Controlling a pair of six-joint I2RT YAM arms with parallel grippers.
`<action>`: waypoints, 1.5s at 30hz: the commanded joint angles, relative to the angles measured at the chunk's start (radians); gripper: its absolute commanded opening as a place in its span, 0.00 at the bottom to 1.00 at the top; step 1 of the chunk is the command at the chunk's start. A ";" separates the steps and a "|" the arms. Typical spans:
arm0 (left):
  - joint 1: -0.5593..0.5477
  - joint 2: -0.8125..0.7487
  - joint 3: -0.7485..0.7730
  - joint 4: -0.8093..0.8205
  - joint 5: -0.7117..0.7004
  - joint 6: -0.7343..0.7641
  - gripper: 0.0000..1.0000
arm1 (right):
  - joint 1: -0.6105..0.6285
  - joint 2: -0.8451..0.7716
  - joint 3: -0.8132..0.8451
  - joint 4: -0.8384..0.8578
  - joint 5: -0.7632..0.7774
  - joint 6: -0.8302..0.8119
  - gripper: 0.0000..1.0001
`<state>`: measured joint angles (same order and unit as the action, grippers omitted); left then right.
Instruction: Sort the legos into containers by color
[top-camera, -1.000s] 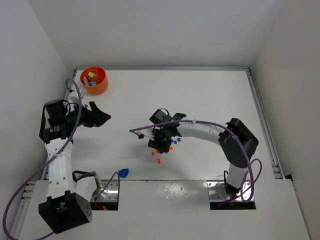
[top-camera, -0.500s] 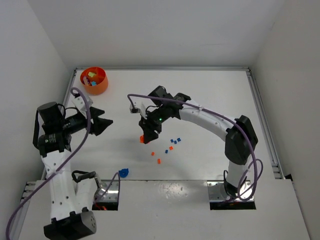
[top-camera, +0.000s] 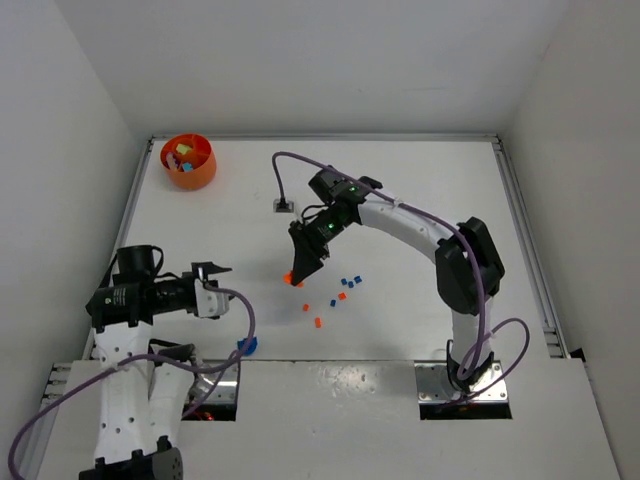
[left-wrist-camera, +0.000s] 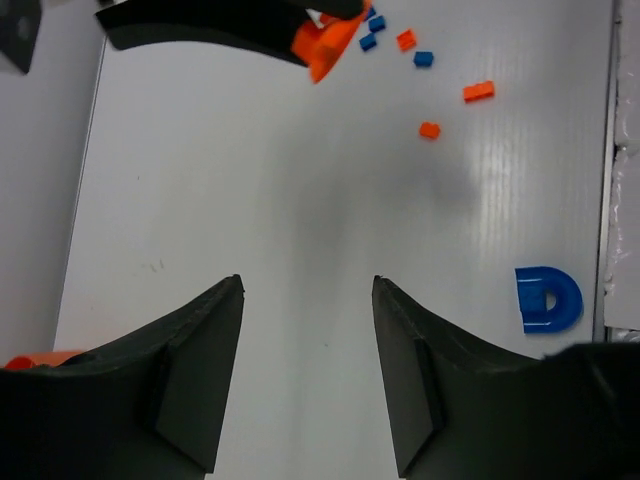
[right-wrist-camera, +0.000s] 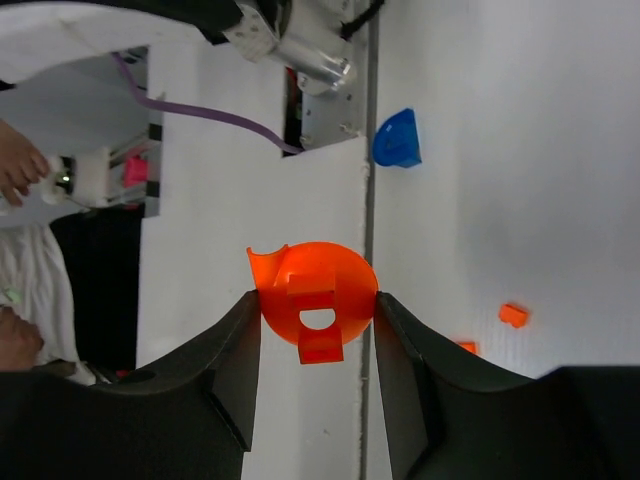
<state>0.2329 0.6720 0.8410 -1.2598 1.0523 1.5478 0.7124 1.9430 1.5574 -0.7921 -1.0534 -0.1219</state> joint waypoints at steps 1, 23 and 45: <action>-0.044 0.007 -0.003 -0.043 0.060 0.222 0.59 | -0.008 0.008 0.064 0.046 -0.148 0.057 0.00; -0.280 0.307 0.161 0.304 0.219 -0.348 0.59 | -0.008 0.037 0.055 0.295 -0.364 0.298 0.00; -0.392 0.391 0.222 0.362 0.238 -0.477 0.43 | 0.010 0.097 0.084 0.453 -0.415 0.453 0.00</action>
<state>-0.1337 1.0580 1.0183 -0.9188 1.2377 1.0843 0.7158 2.0285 1.6108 -0.4057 -1.4231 0.3004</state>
